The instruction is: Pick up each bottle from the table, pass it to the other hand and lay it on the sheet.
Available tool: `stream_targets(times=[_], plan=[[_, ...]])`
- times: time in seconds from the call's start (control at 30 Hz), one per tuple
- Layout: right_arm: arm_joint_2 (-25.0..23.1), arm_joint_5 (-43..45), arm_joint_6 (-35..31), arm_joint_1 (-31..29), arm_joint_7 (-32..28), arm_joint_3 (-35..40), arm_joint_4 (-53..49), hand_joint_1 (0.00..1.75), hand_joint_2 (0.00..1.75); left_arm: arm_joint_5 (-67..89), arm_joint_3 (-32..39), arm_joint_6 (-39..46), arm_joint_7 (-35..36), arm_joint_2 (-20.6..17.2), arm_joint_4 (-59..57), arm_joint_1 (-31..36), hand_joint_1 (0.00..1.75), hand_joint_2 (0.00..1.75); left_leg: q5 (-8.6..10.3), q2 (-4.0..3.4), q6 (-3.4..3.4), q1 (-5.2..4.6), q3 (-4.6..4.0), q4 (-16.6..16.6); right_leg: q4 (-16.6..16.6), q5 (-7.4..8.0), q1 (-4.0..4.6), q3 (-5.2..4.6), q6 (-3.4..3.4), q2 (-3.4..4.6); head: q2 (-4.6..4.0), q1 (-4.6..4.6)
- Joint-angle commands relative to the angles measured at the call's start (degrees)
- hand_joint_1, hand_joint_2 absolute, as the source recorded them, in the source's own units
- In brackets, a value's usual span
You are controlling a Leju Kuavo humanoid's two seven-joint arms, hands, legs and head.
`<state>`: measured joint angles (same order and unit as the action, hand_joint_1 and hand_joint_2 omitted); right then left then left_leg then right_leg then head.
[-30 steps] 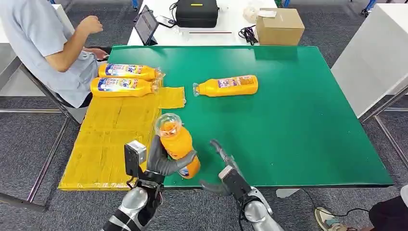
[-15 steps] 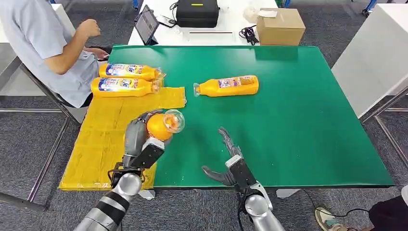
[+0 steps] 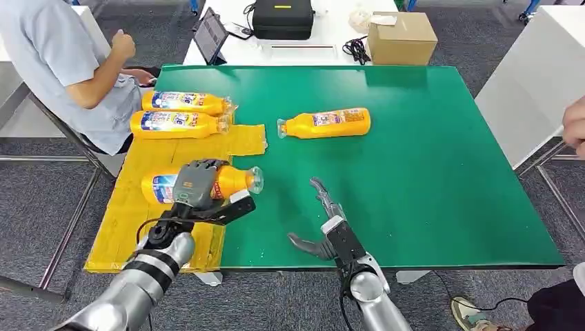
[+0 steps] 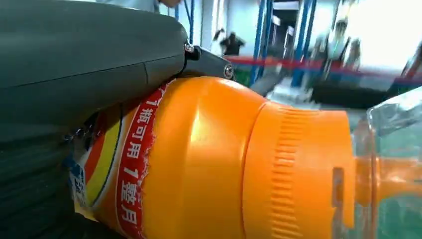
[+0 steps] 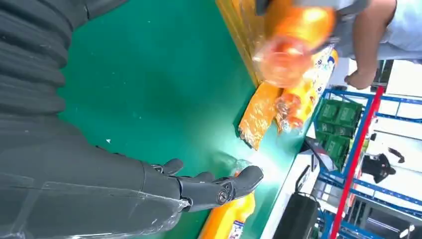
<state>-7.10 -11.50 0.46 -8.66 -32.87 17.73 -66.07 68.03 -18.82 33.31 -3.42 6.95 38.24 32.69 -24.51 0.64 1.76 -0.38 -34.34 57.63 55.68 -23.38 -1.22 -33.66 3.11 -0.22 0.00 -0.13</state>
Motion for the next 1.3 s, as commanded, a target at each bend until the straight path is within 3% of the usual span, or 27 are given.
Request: stream_targets(times=[0.03, 0.3, 0.8, 0.87, 0.93, 0.97, 1.03, 1.3], plan=[[-0.3, -0.2, 0.5, -2.8, 0.4, -1.5, 4.6, 0.0, 1.75, 2.8, -5.1, -1.9, 2.5, -2.8, -13.2, 7.5, 1.75, 1.75, -0.13, -0.18, -0.13, 0.12, 0.21, 0.0, 0.0, -0.06, 0.13, 0.19, -0.15, 0.14, 0.0, 0.0], [-0.3, -0.4, 0.7, -2.4, 0.5, -1.8, 5.9, 0.0, 1.75, 6.9, -7.7, -4.8, 5.0, -3.1, -15.6, 7.6, 1.75, 1.75, -0.05, -0.07, -0.08, 0.06, 0.1, 0.0, 0.0, -0.02, 0.07, 0.09, -0.1, 0.04, 0.0, 0.02], [-0.7, -0.5, 1.0, -2.7, 0.6, -1.9, 7.0, 0.0, 1.75, 2.7, -5.0, -15.5, 2.9, -0.8, -19.6, 7.6, 1.73, 1.75, -0.08, -0.15, -0.1, 0.07, 0.28, 0.0, -0.1, -0.02, 0.07, 0.26, -0.13, 0.12, 0.0, 0.0], [-0.7, -0.5, 1.0, -2.7, 0.6, -2.0, 7.1, 0.0, 1.75, 2.5, -4.8, -16.2, 3.2, -0.8, -19.9, 7.6, 1.52, 1.75, -0.04, -0.1, -0.06, 0.01, 0.26, 0.0, 0.0, -0.01, 0.01, 0.25, -0.07, 0.08, 0.0, 0.0], [-0.6, -0.5, 1.0, -2.7, 0.6, -2.0, 7.2, 0.0, 1.75, 2.2, -4.5, -16.5, 3.4, -0.8, -20.1, 7.6, 0.52, 1.75, -0.07, -0.13, -0.08, 0.03, 0.37, 0.0, -0.1, -0.03, 0.04, 0.35, -0.1, 0.11, 0.0, 0.0], [-0.6, -0.5, 1.0, -2.7, 0.6, -2.0, 7.3, 0.0, 1.75, 2.0, -4.3, -16.6, 3.5, -0.8, -20.2, 7.6, 0.19, 1.75, -0.05, -0.11, -0.06, 0.02, 0.34, 0.0, 0.0, -0.01, 0.02, 0.34, -0.08, 0.1, 0.0, 0.0], [-0.7, -0.4, 1.0, -2.7, 0.6, -2.2, 7.4, 0.0, 1.75, 1.9, -4.1, -17.2, 3.6, -0.9, -20.5, 7.5, 0.02, 1.75, -0.05, -0.14, -0.07, 0.03, 0.38, 0.0, -0.1, -0.01, 0.03, 0.37, -0.09, 0.12, 0.0, 0.0], [-0.7, -0.4, 0.9, -3.5, 0.6, -2.6, 8.6, 0.0, 1.75, 1.0, -3.5, -23.3, 4.3, -0.7, -22.1, 8.1, 0.0, 1.75, -0.06, -0.21, -0.11, 0.06, 0.6, -0.1, -0.1, 0.02, 0.07, 0.58, -0.13, 0.18, 0.0, 0.02]])
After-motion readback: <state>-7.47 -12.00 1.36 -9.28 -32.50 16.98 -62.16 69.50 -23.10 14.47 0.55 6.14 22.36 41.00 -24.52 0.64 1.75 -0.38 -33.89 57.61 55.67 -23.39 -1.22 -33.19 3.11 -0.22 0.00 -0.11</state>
